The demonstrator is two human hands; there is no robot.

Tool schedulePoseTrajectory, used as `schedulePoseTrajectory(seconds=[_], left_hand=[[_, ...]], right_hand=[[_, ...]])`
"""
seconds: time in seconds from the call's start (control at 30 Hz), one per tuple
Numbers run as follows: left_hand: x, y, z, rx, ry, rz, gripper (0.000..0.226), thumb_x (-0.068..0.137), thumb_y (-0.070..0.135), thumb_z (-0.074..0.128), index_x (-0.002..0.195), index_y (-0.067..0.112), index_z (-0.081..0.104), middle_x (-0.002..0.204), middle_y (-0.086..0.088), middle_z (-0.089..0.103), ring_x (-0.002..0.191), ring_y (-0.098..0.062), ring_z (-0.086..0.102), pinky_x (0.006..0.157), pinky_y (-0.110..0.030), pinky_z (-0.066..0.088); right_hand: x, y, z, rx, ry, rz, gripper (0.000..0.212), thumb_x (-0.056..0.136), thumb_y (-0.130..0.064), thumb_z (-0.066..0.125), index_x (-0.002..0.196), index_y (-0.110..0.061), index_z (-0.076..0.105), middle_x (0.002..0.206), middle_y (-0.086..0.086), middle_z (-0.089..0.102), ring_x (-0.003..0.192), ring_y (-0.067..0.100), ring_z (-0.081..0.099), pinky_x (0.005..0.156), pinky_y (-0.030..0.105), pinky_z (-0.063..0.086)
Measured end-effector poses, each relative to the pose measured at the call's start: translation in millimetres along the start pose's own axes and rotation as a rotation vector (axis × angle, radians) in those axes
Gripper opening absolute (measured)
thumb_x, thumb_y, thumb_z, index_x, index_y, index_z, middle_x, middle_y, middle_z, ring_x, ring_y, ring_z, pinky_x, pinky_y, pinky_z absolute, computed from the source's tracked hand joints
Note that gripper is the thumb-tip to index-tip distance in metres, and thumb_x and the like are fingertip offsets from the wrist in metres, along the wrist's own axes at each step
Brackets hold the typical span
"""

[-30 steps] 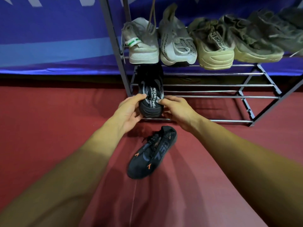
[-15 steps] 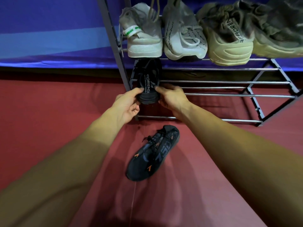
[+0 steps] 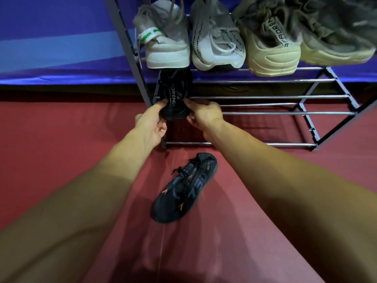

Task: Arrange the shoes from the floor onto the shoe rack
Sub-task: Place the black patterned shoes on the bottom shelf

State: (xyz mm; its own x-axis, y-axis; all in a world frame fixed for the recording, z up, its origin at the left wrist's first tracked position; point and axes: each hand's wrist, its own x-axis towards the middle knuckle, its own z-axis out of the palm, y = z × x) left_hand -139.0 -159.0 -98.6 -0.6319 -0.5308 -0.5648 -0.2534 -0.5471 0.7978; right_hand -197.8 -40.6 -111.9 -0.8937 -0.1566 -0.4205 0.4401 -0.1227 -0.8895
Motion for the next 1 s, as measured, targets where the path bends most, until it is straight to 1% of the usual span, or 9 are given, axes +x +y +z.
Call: schedulePoseTrajectory(seconds=[0.07,0.13,0.23,0.3,0.4,0.47,0.7,0.83,1.0], left_hand=[[-1.1,1.0,-1.8,0.035,-0.017,-0.006,0.066,0.079,0.028,0.081,0.137,0.013,0.054,0.075,0.004,0.064,0.051,-0.004,0.056,0.048,-0.019,0.039],[-2.4,0.1,-4.1,0.068,-0.025,-0.002,0.062,0.078,0.027,0.081,0.133,0.013,0.056,0.093,0.000,0.071,0.068,-0.007,0.064,0.053,-0.020,0.040],[-6.5,-4.7,-6.3,0.093,-0.016,0.014,0.051,0.078,0.027,0.080,0.123,0.014,0.060,0.105,-0.005,0.073,0.081,-0.011,0.067,0.059,-0.022,0.041],[-11.9,-8.9,-7.8,0.098,-0.020,0.005,0.054,0.078,0.030,0.080,0.126,0.016,0.059,0.106,-0.006,0.072,0.087,-0.012,0.067,0.063,-0.023,0.043],[-21.4,-16.1,-11.0,0.132,-0.043,0.016,0.050,0.079,0.032,0.080,0.124,0.021,0.060,0.111,-0.004,0.071,0.090,-0.013,0.066,0.066,-0.024,0.043],[-28.5,-20.7,-13.3,0.166,-0.067,0.032,0.045,0.081,0.032,0.078,0.121,0.027,0.058,0.106,-0.001,0.070,0.088,-0.013,0.065,0.068,-0.025,0.043],[-71.2,-80.6,-22.1,0.385,-0.190,-0.063,0.019,0.082,0.031,0.077,0.094,0.025,0.063,0.084,0.003,0.067,0.076,-0.011,0.061,0.057,-0.021,0.040],[-100.5,-129.0,-29.0,0.620,-0.331,-0.123,0.013,0.083,0.031,0.076,0.085,0.025,0.064,0.091,0.005,0.067,0.085,-0.012,0.063,0.063,-0.022,0.039],[-137.5,-185.4,-46.4,0.961,-0.525,-0.154,0.011,0.082,0.026,0.076,0.090,0.022,0.070,0.086,0.004,0.070,0.071,-0.007,0.063,0.059,-0.019,0.041]], right_hand=[[0.1,0.6,0.6,-0.029,0.018,0.002,0.050,0.080,-0.026,0.084,0.119,-0.001,0.065,0.091,0.014,0.062,0.050,0.012,0.054,0.070,0.030,0.057],[0.1,2.4,-1.4,-0.032,0.023,0.004,0.046,0.081,-0.024,0.083,0.116,0.000,0.065,0.094,0.015,0.065,0.058,0.015,0.059,0.074,0.032,0.060],[-1.9,3.8,-5.5,-0.035,0.002,0.007,0.019,0.084,-0.019,0.081,0.092,-0.011,0.066,0.088,0.011,0.066,0.062,0.016,0.060,0.079,0.033,0.061],[-4.3,3.6,-10.1,-0.067,-0.020,-0.013,0.016,0.085,-0.018,0.080,0.082,-0.016,0.064,0.075,0.006,0.062,0.056,0.014,0.055,0.074,0.031,0.057],[-14.2,4.6,-19.7,-0.149,-0.035,-0.038,0.018,0.086,-0.019,0.078,0.098,-0.008,0.071,0.070,0.002,0.058,0.053,0.012,0.051,0.069,0.029,0.053],[-21.7,6.9,-26.2,-0.222,-0.039,-0.030,0.027,0.086,-0.022,0.078,0.105,-0.004,0.071,0.073,0.003,0.059,0.056,0.013,0.053,0.074,0.032,0.057],[-77.6,45.5,-92.2,-0.608,-0.092,0.040,0.025,0.088,-0.031,0.073,0.072,-0.017,0.061,0.070,0.007,0.061,0.065,0.022,0.058,0.065,0.031,0.046],[-116.6,77.3,-138.4,-0.746,-0.114,0.130,0.020,0.090,-0.029,0.073,0.088,-0.010,0.066,0.086,0.013,0.066,0.070,0.022,0.061,0.068,0.032,0.050],[-165.1,105.6,-189.3,-0.900,-0.158,0.259,0.033,0.086,-0.026,0.075,0.103,0.003,0.073,0.088,0.015,0.068,0.075,0.023,0.057,0.067,0.032,0.048]])
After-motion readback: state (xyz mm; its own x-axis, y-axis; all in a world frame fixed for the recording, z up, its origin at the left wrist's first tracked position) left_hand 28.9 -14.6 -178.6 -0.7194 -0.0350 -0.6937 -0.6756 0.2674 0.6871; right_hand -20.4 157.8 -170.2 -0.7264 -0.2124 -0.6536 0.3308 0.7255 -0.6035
